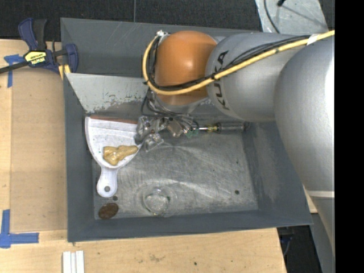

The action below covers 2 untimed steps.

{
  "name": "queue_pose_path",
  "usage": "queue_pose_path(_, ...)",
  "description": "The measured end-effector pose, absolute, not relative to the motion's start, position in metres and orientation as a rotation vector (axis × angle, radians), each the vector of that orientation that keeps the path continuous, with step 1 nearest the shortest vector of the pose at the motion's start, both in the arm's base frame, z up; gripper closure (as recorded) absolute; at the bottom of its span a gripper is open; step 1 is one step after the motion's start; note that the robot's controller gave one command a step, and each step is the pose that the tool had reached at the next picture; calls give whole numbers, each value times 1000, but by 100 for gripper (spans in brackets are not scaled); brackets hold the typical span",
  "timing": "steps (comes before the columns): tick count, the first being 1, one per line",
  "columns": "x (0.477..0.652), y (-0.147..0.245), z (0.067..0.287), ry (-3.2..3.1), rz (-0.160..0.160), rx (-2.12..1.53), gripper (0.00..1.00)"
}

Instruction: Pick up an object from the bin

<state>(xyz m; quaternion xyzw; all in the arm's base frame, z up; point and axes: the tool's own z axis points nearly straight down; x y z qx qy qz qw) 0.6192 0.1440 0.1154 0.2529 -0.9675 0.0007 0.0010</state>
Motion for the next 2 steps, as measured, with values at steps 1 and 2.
queue_pose_path(1, 610, 156, 142, -2980, 2, 1008, 100)
queue_pose_path(2, 607, 171, 187, -2917, -1, 1164, 100)
